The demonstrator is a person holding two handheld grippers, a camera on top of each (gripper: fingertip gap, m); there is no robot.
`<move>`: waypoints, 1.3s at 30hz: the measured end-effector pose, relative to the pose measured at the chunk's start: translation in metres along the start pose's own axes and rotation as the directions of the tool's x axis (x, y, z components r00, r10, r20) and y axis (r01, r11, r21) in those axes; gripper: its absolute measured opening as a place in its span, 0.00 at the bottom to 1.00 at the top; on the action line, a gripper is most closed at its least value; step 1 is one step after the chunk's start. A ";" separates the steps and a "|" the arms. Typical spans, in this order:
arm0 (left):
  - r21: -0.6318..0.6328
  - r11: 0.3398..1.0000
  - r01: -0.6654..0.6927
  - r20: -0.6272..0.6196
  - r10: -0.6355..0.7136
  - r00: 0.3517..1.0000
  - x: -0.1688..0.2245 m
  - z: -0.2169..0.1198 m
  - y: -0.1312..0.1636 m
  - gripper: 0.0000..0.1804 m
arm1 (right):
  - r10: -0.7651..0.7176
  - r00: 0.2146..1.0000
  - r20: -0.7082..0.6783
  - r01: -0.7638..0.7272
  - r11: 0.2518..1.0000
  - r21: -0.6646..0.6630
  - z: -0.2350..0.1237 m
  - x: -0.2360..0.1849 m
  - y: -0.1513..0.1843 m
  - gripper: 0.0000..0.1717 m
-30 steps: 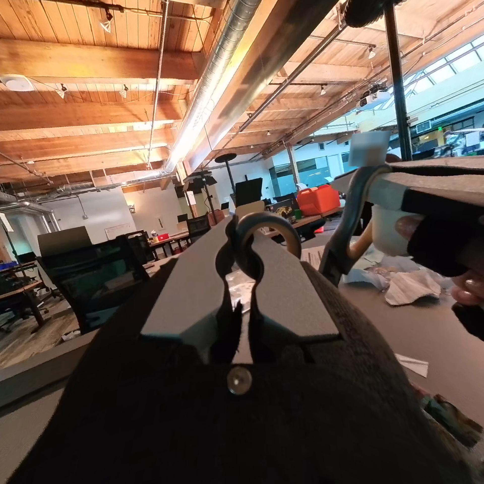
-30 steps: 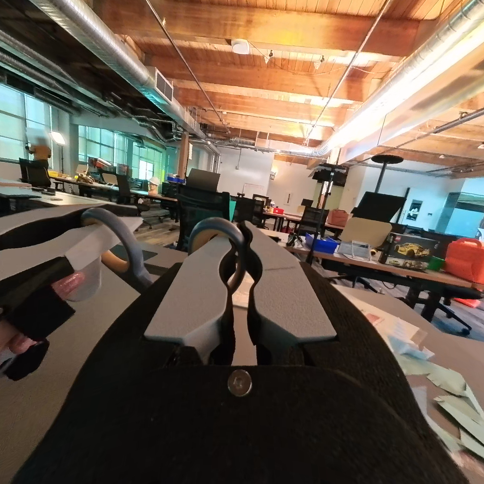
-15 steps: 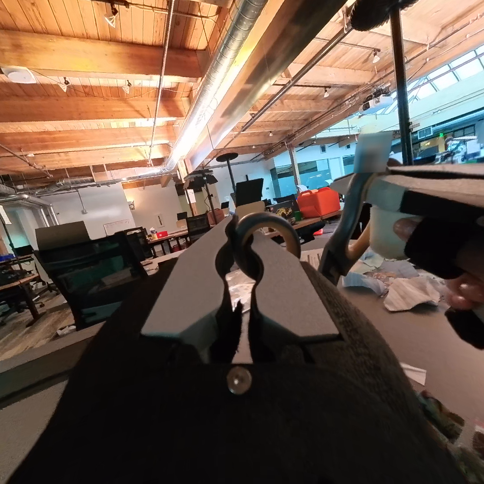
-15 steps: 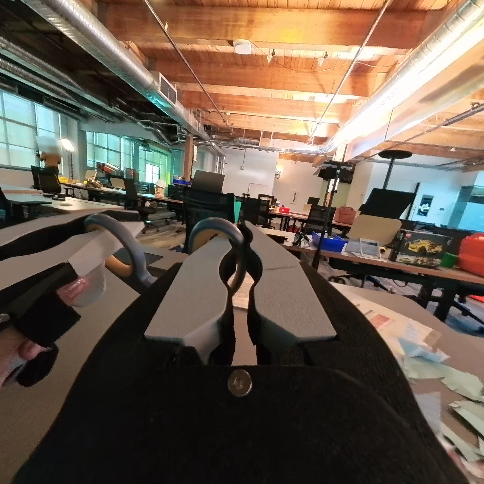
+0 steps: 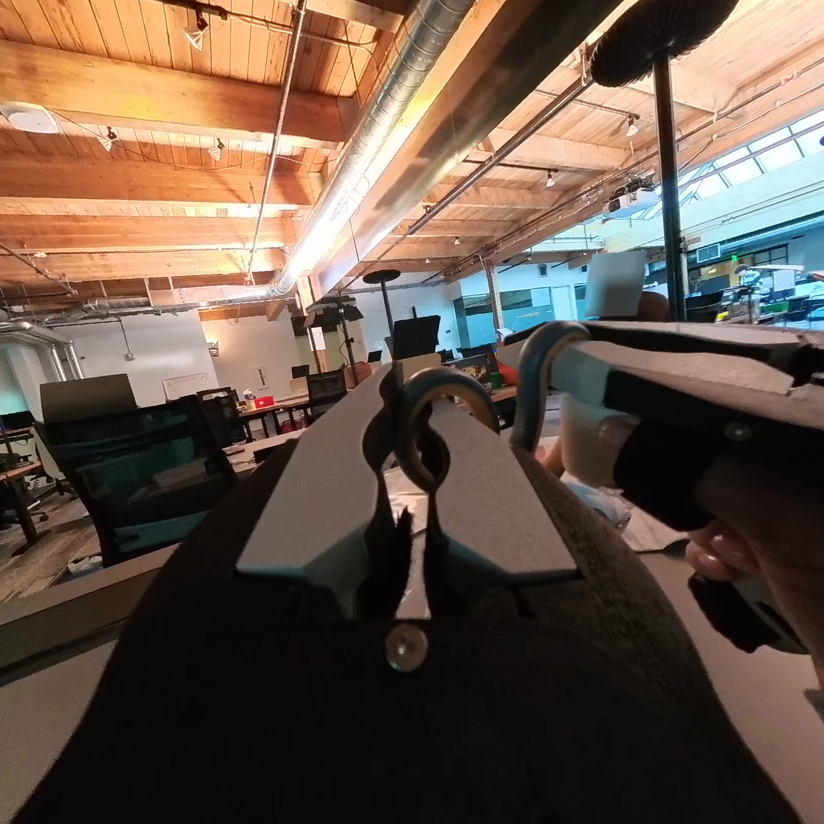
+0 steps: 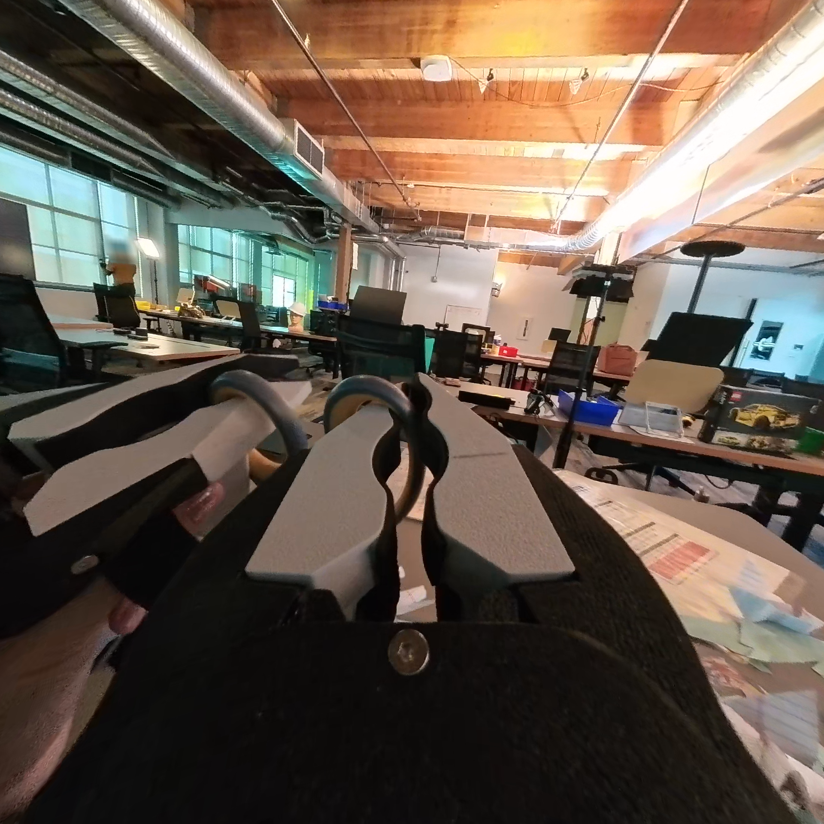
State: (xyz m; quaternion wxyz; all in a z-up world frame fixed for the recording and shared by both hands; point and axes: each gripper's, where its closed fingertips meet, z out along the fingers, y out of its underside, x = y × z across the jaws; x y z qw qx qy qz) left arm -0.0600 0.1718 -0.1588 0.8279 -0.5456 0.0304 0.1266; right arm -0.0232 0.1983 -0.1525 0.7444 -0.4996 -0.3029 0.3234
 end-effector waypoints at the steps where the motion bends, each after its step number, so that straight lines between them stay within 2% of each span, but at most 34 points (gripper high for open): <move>1: 0.000 1.000 0.004 0.001 -0.004 1.000 0.001 0.000 -0.001 0.01 | -0.002 1.000 0.000 0.002 1.000 0.002 0.000 -0.002 -0.001 0.00; 9: -0.011 0.996 0.089 0.025 -0.089 0.996 0.005 0.000 -0.004 0.01 | 0.048 0.998 -0.049 -0.048 0.999 0.002 -0.001 0.001 -0.004 0.00; 17: -0.014 0.994 0.110 0.046 -0.109 0.993 0.010 -0.001 -0.006 0.01 | 0.088 0.994 -0.061 -0.088 0.996 -0.002 -0.002 0.003 -0.003 0.00; 20: -0.013 0.996 0.089 0.021 -0.088 0.996 0.012 0.000 -0.007 0.01 | 0.087 0.995 -0.049 -0.088 0.996 -0.006 -0.003 0.004 -0.003 0.00; 22: -0.006 1.000 0.017 -0.016 -0.017 1.000 0.013 0.001 -0.007 0.01 | 0.079 0.997 -0.021 -0.080 0.997 -0.016 -0.004 0.003 -0.002 0.00; 25: -0.009 1.000 -0.014 -0.073 0.013 0.997 0.015 0.000 -0.006 0.00 | 0.015 1.000 -0.013 -0.016 0.999 -0.038 -0.007 0.003 -0.002 0.00; 31: -0.041 0.999 -0.003 -0.054 0.001 0.999 0.002 -0.003 0.006 0.00 | 0.021 0.998 -0.059 -0.024 0.999 -0.046 -0.011 0.017 0.000 0.00; 39: -0.034 0.994 0.104 0.021 -0.103 0.994 -0.029 -0.007 0.011 0.00 | 0.068 0.992 -0.108 -0.074 0.996 -0.045 -0.017 0.039 0.003 0.00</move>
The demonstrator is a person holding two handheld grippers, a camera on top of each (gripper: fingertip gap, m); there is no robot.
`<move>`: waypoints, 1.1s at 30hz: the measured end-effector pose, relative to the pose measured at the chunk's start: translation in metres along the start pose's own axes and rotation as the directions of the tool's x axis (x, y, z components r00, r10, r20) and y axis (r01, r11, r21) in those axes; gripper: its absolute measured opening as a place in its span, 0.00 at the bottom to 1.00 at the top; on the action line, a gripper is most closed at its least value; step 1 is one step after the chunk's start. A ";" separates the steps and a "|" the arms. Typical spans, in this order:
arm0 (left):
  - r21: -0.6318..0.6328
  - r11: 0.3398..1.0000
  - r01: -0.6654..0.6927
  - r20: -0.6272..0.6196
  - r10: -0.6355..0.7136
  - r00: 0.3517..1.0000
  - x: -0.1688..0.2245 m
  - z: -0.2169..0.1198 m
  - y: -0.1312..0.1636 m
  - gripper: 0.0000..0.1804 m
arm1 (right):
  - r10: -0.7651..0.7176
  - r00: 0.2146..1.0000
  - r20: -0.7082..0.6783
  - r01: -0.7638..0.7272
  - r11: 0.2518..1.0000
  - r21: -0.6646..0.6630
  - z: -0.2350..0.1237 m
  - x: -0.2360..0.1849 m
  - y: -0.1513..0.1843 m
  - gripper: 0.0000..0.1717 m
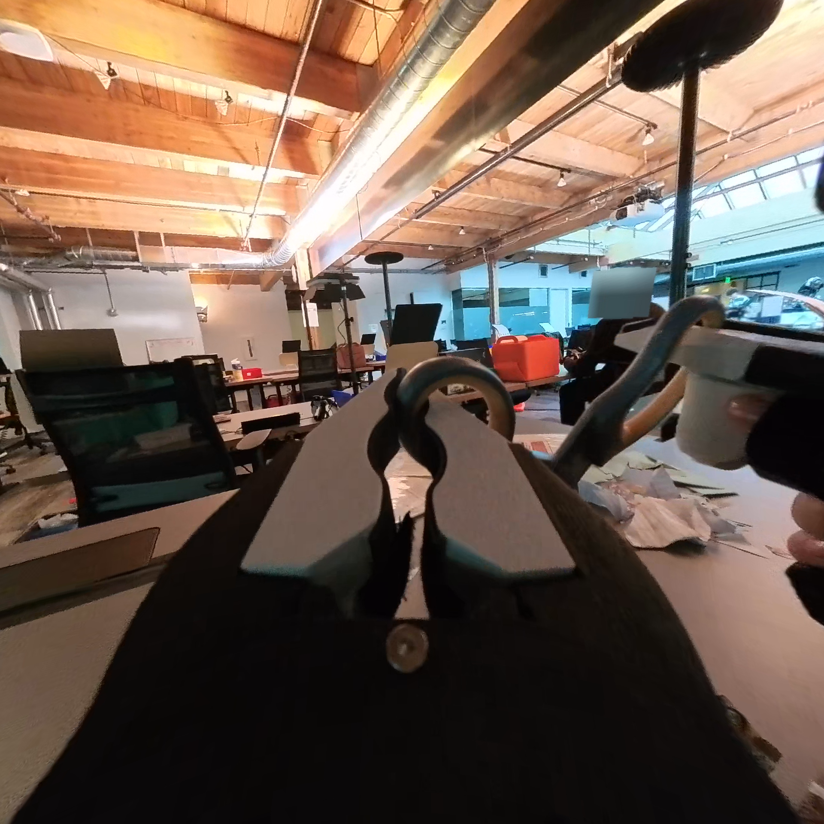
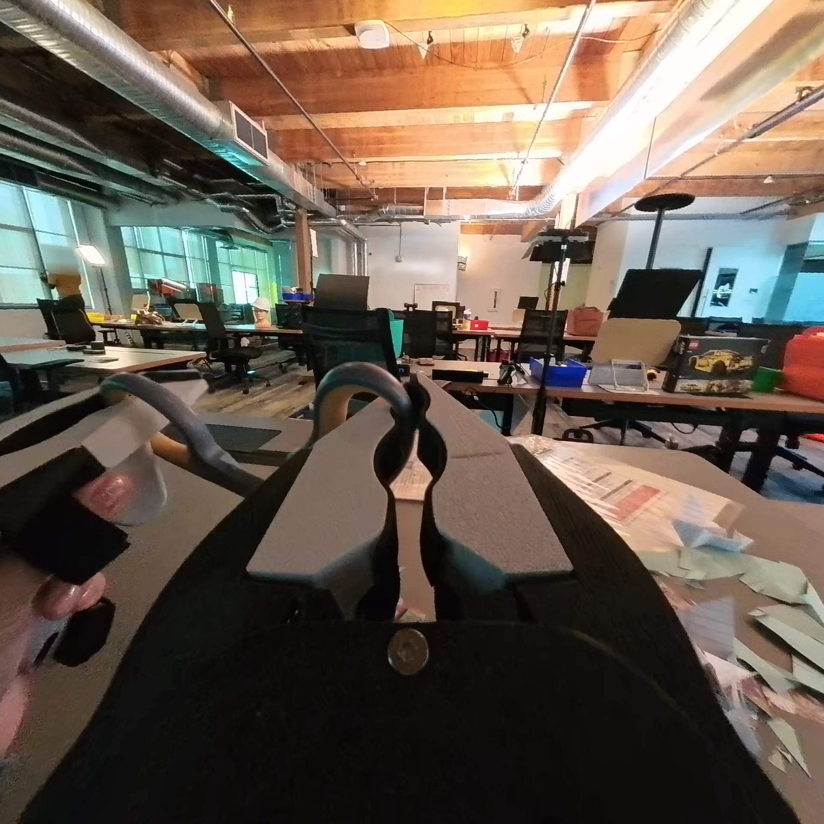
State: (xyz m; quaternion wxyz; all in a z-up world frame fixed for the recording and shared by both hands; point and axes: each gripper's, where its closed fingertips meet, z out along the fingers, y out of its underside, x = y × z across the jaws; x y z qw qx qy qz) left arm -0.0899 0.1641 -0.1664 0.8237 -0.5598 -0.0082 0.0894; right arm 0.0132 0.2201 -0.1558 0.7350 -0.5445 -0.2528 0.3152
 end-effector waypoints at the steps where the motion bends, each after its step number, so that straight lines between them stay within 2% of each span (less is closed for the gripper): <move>1: 0.002 1.000 -0.003 0.001 0.003 1.000 0.000 0.000 0.001 0.00 | -0.006 1.000 -0.004 0.006 1.000 0.001 0.000 0.001 0.000 0.00; 11: 0.008 0.999 -0.044 -0.025 0.044 0.999 0.012 0.014 0.013 0.00 | -0.028 0.998 -0.056 0.027 1.000 -0.013 0.010 0.024 0.011 0.00; 18: -0.005 1.000 -0.019 -0.015 0.019 1.000 0.011 0.021 0.021 0.00 | -0.017 0.999 -0.048 0.017 1.000 -0.002 0.014 0.024 0.014 0.00; 33: 0.022 1.000 -0.018 -0.043 0.019 0.999 0.025 0.020 0.009 0.00 | -0.048 0.998 0.049 0.047 0.999 0.016 0.017 -0.011 0.008 0.00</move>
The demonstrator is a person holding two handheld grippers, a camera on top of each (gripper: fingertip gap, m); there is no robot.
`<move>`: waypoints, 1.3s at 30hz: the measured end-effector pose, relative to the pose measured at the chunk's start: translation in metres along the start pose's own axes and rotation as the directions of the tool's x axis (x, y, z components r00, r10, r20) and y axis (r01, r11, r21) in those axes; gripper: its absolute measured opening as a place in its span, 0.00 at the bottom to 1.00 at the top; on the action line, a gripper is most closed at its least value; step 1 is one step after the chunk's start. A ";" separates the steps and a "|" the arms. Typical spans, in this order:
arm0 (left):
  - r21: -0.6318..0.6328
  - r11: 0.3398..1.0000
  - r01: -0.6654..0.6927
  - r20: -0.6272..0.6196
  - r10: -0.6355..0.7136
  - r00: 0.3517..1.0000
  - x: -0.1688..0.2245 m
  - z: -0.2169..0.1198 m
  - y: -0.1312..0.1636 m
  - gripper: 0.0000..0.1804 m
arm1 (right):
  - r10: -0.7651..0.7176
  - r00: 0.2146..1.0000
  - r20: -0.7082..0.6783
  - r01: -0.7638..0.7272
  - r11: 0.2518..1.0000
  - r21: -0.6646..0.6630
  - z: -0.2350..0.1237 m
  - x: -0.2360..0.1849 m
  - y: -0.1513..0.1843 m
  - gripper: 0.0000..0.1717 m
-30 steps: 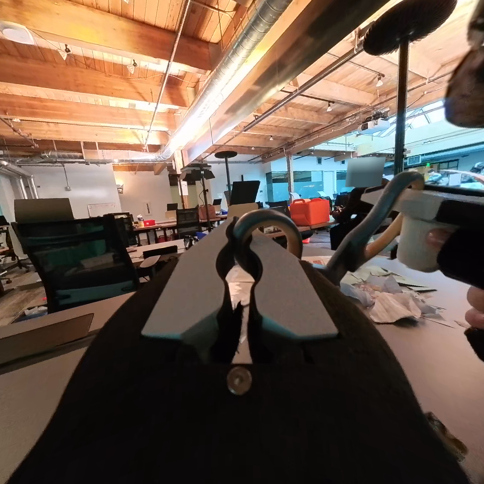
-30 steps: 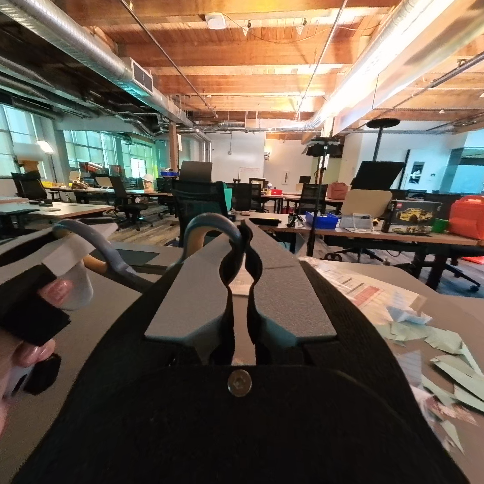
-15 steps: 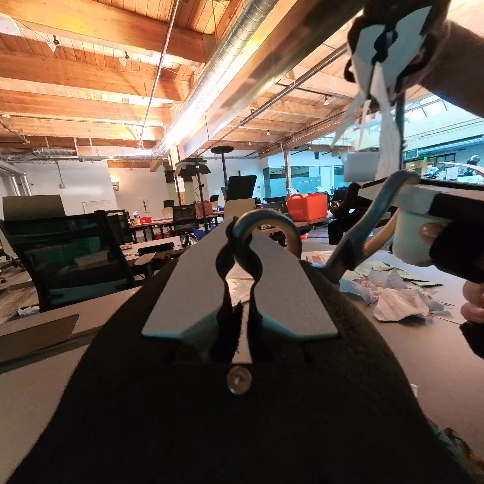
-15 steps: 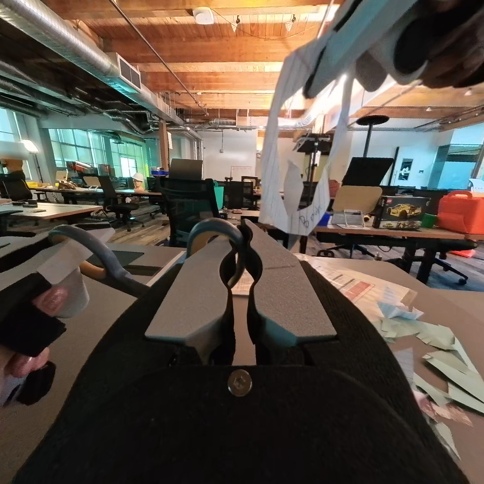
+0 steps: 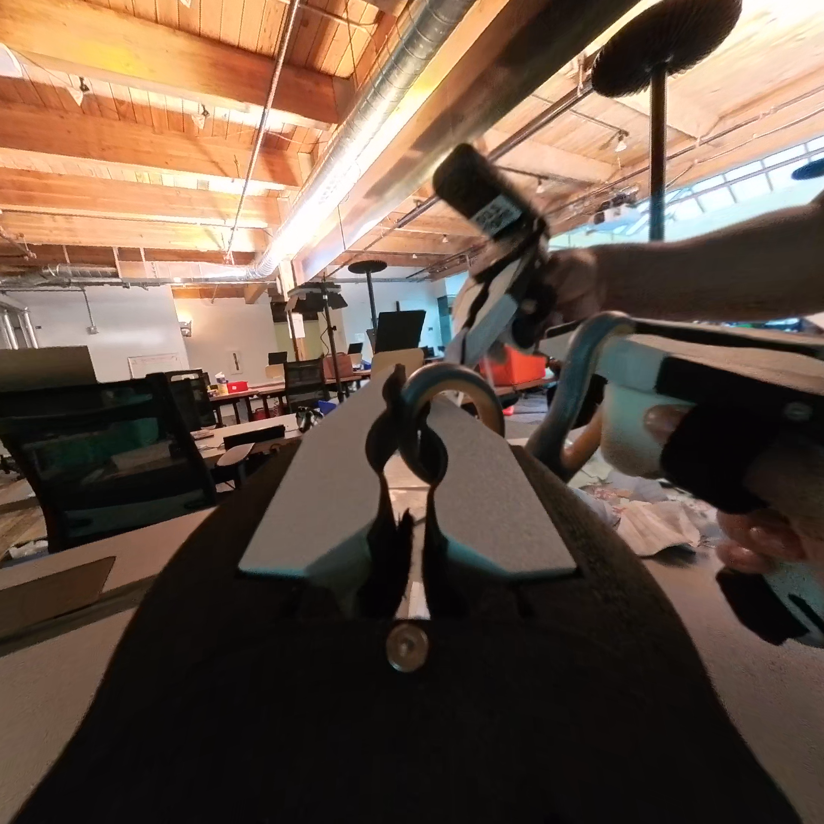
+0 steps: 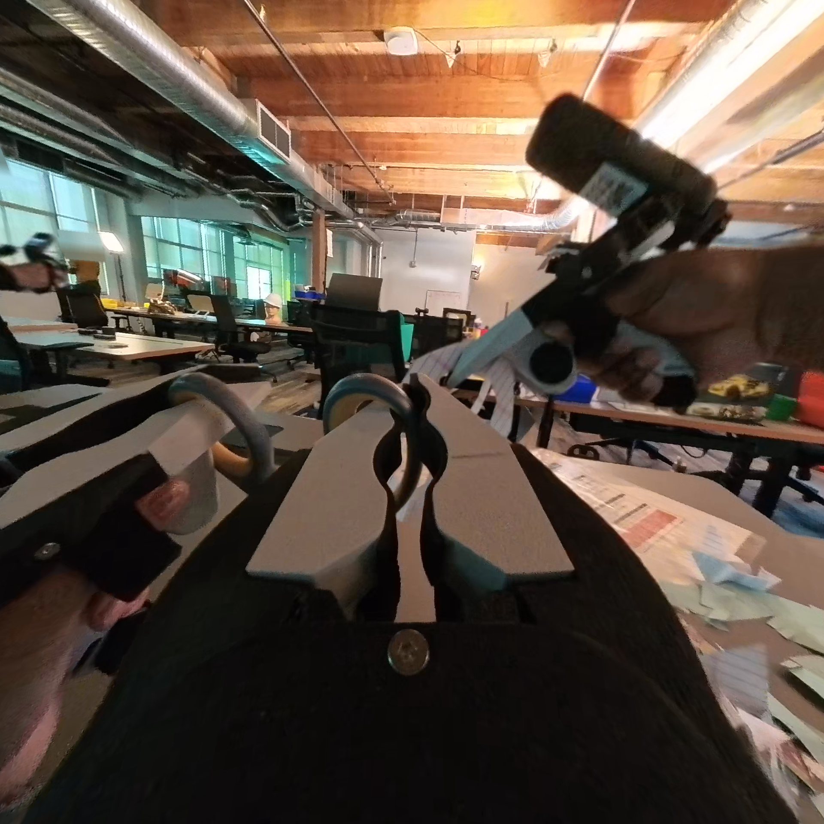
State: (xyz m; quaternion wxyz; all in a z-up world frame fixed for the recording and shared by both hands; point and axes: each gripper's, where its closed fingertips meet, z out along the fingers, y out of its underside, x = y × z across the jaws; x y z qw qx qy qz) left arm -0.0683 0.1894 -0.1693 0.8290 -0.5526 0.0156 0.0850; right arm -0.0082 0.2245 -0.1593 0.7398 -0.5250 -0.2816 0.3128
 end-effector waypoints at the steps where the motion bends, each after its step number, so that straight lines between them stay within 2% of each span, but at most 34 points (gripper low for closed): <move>1: 0.003 1.000 -0.007 -0.002 0.007 1.000 0.002 0.000 -0.002 0.00 | 0.000 1.000 0.009 0.000 1.000 0.003 0.000 -0.004 -0.002 0.00; 6: 0.025 0.999 -0.026 -0.009 0.027 1.000 0.010 0.000 -0.014 0.00 | -0.003 0.999 0.041 0.003 1.000 0.005 0.001 -0.019 -0.006 0.00; 15: 0.025 0.999 0.046 0.027 -0.046 0.999 0.013 0.000 -0.022 0.01 | 0.057 0.998 0.034 -0.058 0.998 0.007 0.001 -0.027 -0.012 0.00; 24: 0.027 0.993 -0.111 -0.064 0.112 0.992 0.016 -0.001 -0.032 0.00 | 0.001 0.997 0.071 -0.001 1.000 0.005 -0.005 -0.028 -0.019 0.00; 33: 0.011 0.996 -0.088 -0.163 0.089 0.983 -0.004 -0.004 -0.032 0.00 | 0.054 0.997 0.046 -0.055 0.998 0.026 -0.012 -0.013 -0.026 0.00; 39: 0.028 0.999 0.015 -0.111 -0.012 0.994 -0.044 -0.012 -0.035 0.00 | 0.115 0.993 0.029 -0.115 0.993 0.001 -0.011 0.000 -0.015 0.00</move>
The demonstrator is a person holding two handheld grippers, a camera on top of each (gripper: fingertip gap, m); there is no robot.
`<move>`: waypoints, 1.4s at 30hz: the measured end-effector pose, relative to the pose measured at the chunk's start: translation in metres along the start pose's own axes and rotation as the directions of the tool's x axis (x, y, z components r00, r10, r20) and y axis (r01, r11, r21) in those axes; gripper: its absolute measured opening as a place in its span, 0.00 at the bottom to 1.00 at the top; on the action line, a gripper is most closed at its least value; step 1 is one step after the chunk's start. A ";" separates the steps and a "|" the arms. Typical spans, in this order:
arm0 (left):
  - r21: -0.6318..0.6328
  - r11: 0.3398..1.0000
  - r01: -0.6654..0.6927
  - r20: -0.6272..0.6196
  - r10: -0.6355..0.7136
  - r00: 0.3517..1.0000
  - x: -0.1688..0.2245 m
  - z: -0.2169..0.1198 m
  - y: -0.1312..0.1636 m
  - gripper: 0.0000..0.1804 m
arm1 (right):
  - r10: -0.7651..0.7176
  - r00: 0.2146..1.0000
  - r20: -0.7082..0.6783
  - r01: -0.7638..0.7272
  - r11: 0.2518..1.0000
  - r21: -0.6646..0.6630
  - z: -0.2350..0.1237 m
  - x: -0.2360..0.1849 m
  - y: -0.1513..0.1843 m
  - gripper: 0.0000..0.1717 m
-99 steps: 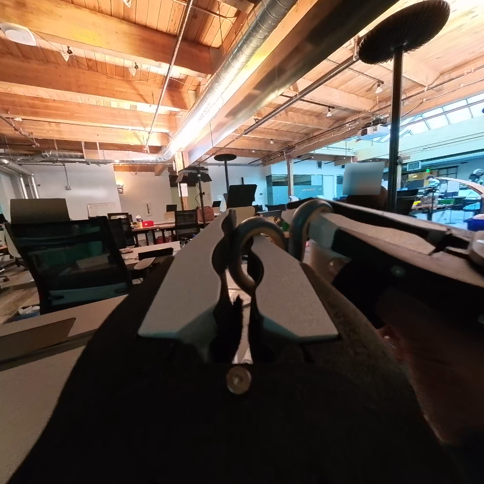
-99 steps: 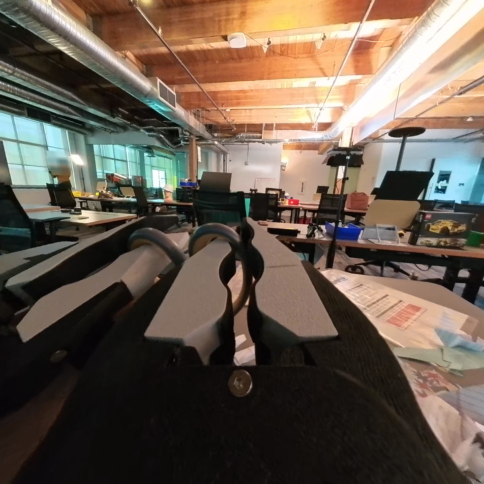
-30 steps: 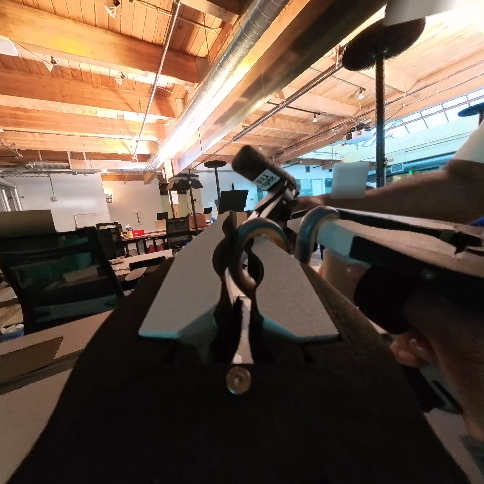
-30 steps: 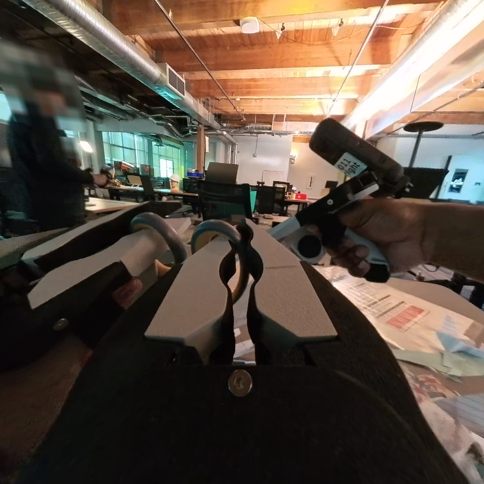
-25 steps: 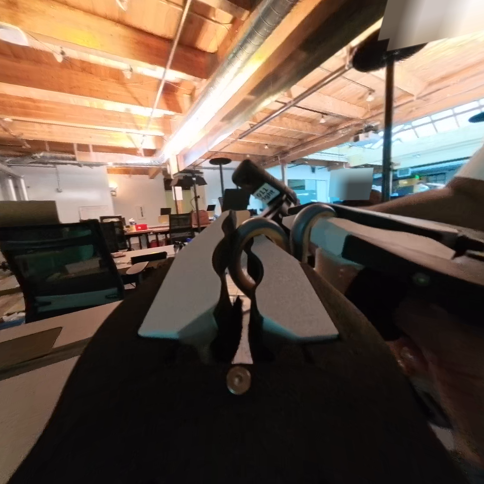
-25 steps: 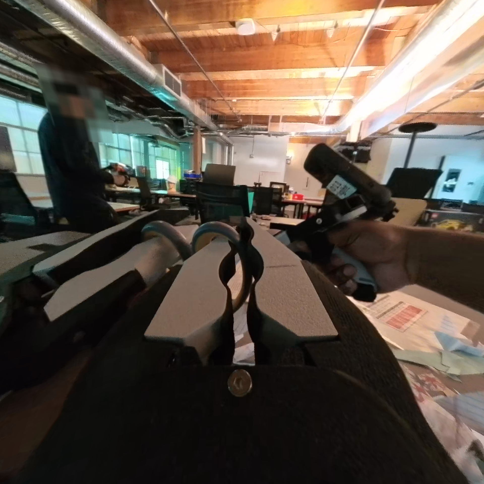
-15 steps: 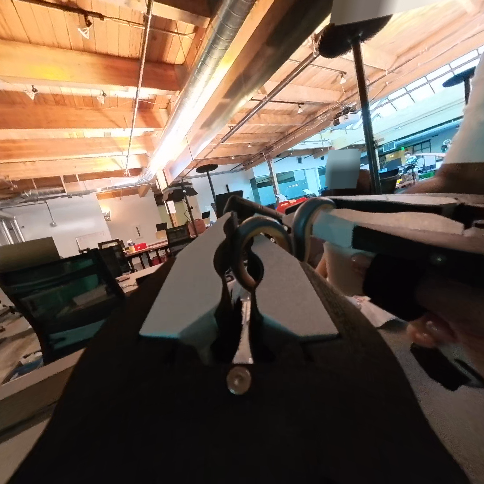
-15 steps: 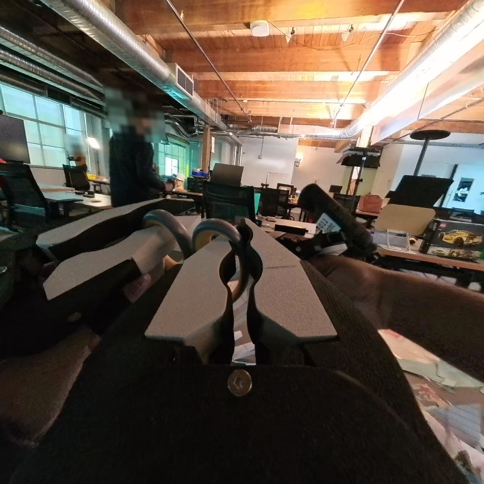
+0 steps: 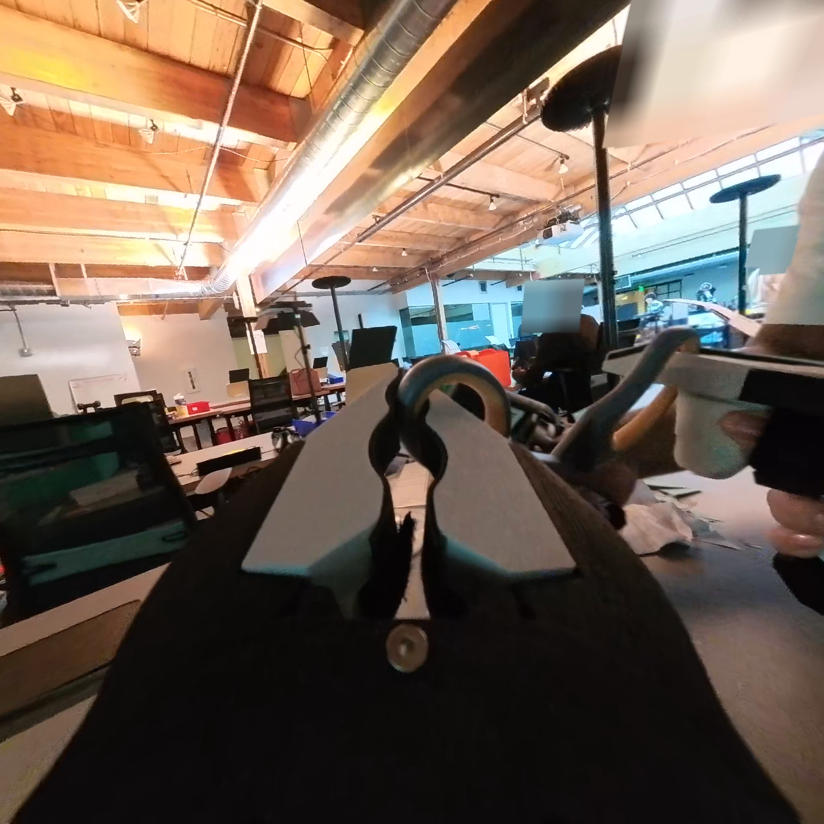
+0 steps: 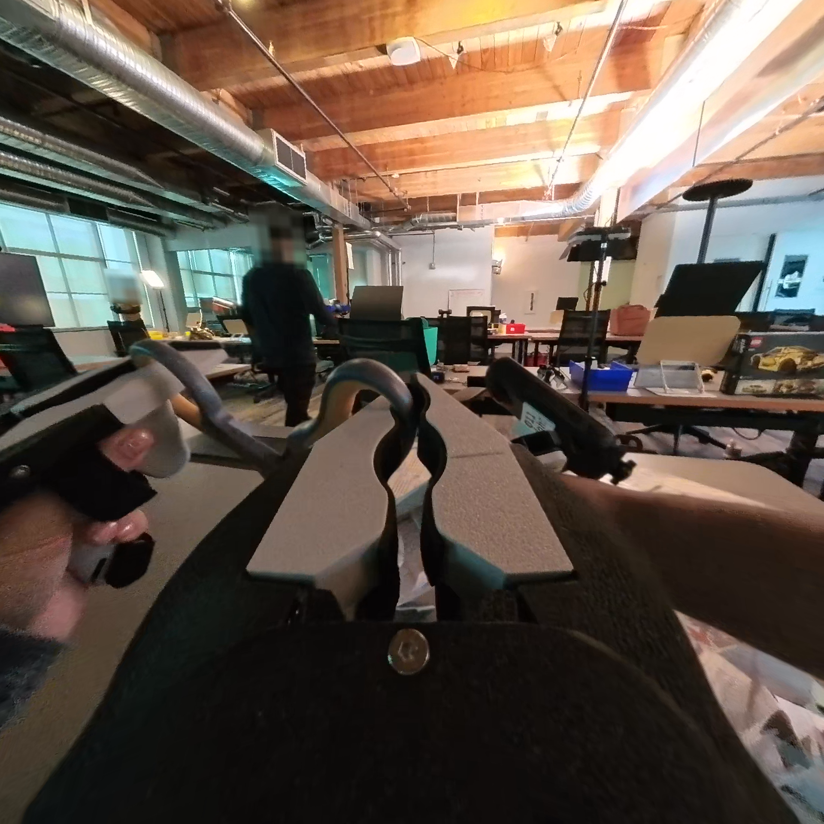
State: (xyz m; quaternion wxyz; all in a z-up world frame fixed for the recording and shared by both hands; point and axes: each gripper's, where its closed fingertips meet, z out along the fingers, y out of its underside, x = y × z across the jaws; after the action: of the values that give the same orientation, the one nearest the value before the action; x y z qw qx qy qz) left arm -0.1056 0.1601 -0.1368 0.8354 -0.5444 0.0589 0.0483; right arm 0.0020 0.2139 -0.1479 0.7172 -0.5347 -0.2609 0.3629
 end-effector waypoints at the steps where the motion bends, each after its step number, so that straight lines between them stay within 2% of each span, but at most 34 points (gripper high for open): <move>1: 0.005 1.000 0.001 0.010 -0.001 1.000 -0.004 -0.002 0.000 0.00 | -0.005 1.000 0.000 0.005 1.000 -0.004 0.001 -0.001 0.002 0.00; 10: -0.060 0.995 0.075 0.031 -0.073 0.997 -0.019 -0.005 0.028 0.00 | -0.056 0.998 -0.013 0.055 0.996 -0.067 0.006 -0.001 0.020 0.00; 17: -0.117 0.989 0.086 0.015 -0.085 0.996 -0.017 -0.006 0.042 0.00 | -0.012 1.000 -0.026 0.009 0.992 -0.125 0.008 0.005 0.036 0.00; 21: -0.147 0.979 0.143 -0.002 -0.145 0.989 -0.013 -0.004 0.051 0.00 | 0.017 0.999 -0.029 -0.020 0.992 -0.128 0.009 0.006 0.039 0.00; 26: -0.111 0.985 0.131 -0.030 -0.135 0.990 0.001 -0.002 0.039 0.00 | 0.011 1.000 -0.007 -0.011 0.997 -0.082 0.007 -0.003 0.025 0.00; 31: -0.086 0.995 0.045 -0.086 -0.052 0.995 0.028 0.005 0.027 0.00 | -0.079 0.996 0.028 0.081 0.994 -0.068 0.009 -0.024 0.018 0.00; 35: -0.052 0.997 0.053 -0.084 -0.057 0.995 0.031 0.007 0.012 0.00 | -0.050 0.998 0.043 0.052 0.998 -0.046 0.008 -0.028 0.011 0.00; 39: -0.061 0.998 0.023 -0.112 -0.029 0.993 0.050 0.011 0.013 0.01 | -0.082 0.996 0.038 0.084 0.995 -0.052 0.009 -0.035 0.012 0.00; 42: -0.058 0.996 0.065 -0.096 -0.070 0.993 0.054 0.013 0.012 0.01 | -0.030 0.999 0.031 0.031 0.999 -0.045 0.009 -0.033 0.011 0.00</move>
State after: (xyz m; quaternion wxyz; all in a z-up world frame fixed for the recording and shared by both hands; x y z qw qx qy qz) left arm -0.0534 0.1775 -0.1508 0.8175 -0.5703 0.0802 -0.0053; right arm -0.0272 0.1945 -0.1555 0.7062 -0.5413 -0.2881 0.3540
